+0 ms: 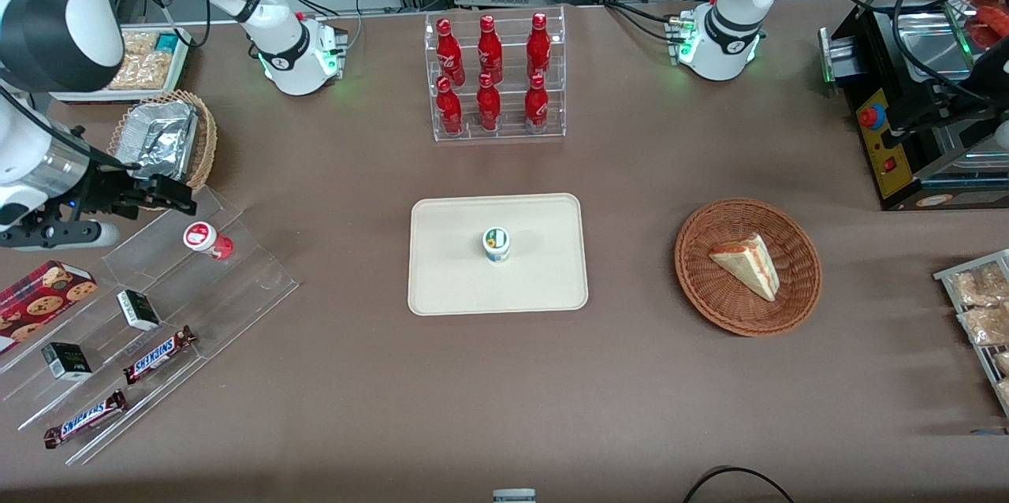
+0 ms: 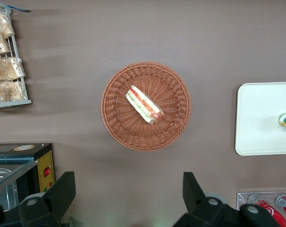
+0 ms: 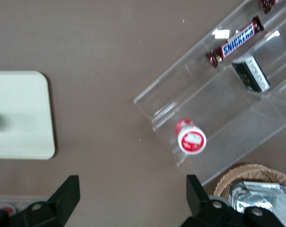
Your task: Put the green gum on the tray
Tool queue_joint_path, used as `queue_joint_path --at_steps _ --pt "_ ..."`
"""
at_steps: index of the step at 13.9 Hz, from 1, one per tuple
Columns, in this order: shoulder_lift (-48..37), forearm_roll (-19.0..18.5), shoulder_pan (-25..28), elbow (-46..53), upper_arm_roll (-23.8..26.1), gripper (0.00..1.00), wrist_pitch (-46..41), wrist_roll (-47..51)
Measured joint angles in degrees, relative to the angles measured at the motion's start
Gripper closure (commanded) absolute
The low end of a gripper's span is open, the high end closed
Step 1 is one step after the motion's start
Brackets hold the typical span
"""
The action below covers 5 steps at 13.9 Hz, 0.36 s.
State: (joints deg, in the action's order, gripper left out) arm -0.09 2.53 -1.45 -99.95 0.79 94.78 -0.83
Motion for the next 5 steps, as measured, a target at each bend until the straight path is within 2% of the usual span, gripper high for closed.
queue_joint_path --at_steps 5 --pt "-2.57 -1.82 -0.69 -0.06 -0.25 0.0 -5.7 -0.07"
